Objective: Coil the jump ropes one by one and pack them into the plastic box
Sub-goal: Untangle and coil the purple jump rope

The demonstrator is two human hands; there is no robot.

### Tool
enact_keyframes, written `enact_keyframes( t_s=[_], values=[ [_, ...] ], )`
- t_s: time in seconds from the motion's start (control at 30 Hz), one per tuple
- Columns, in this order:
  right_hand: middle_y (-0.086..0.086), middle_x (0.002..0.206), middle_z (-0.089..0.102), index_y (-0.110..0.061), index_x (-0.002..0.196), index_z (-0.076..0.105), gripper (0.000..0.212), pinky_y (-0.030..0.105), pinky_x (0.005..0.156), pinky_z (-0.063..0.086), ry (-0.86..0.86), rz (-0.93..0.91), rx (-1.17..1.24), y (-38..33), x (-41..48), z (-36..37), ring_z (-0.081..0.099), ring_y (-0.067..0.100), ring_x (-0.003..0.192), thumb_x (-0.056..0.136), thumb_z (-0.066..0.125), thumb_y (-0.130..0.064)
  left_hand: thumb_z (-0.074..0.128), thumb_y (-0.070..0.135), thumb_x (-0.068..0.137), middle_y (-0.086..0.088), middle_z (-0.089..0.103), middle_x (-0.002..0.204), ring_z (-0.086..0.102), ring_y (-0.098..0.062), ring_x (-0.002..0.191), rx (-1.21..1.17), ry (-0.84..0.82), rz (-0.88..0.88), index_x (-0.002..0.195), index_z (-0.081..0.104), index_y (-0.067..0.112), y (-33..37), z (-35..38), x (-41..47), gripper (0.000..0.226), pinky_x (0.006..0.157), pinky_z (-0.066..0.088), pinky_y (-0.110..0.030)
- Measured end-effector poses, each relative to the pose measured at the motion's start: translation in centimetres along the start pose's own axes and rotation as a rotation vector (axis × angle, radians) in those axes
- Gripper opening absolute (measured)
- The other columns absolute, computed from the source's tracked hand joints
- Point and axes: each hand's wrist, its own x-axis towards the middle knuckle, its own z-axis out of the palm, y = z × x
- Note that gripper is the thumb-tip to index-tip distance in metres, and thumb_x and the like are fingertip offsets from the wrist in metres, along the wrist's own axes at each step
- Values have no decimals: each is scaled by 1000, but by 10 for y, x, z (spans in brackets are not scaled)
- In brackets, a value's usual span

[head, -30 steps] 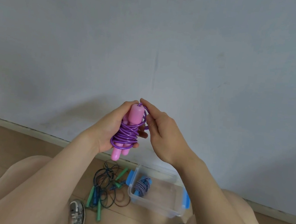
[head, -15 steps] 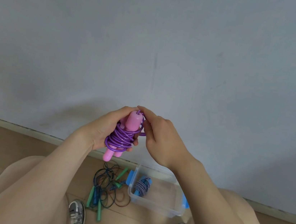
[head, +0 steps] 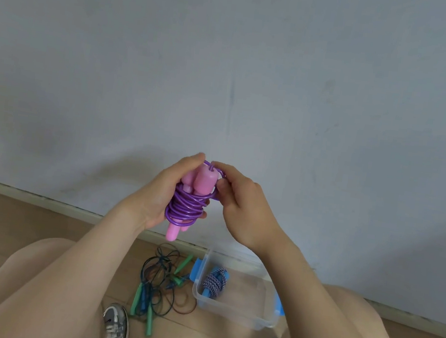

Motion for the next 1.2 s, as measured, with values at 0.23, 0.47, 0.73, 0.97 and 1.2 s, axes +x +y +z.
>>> enact_keyframes(
  t_s=[0.23,0.47,0.73,0.97,1.2],
  values=[
    [-10,68,60,-14,123,58,18,21,64,42,30,45,81,2,2,-7,53,6,63,110,46,-11,80,50,83,-10,73,102,72,-32,89,184,22,201,117,64,15,0,1,0,51,80,63,-60],
    [-6,70,65,-12,119,61,14,17,64,44,44,87,117,3,4,-6,57,4,64,109,51,-14,75,59,85,-12,75,116,75,-34,99,257,90,290,125,60,27,-3,-6,4,54,85,64,-49],
    [-4,70,68,-13,119,63,16,41,70,55,189,79,19,2,6,9,70,14,72,108,52,-15,62,40,102,0,74,105,76,-20,84,400,179,429,113,62,14,-5,1,6,28,73,61,-35],
    [6,67,62,-15,125,41,24,48,62,46,150,-50,-58,-3,2,13,61,24,63,105,52,-7,56,25,108,-2,74,93,73,-11,82,456,180,382,110,71,16,-8,7,7,17,71,54,-20],
    [-5,57,56,-22,116,55,14,52,61,49,182,-13,16,0,6,9,54,23,55,108,50,-12,57,32,104,-21,70,110,67,-21,93,240,157,314,110,72,13,-8,5,12,25,87,55,-42]
  ],
)
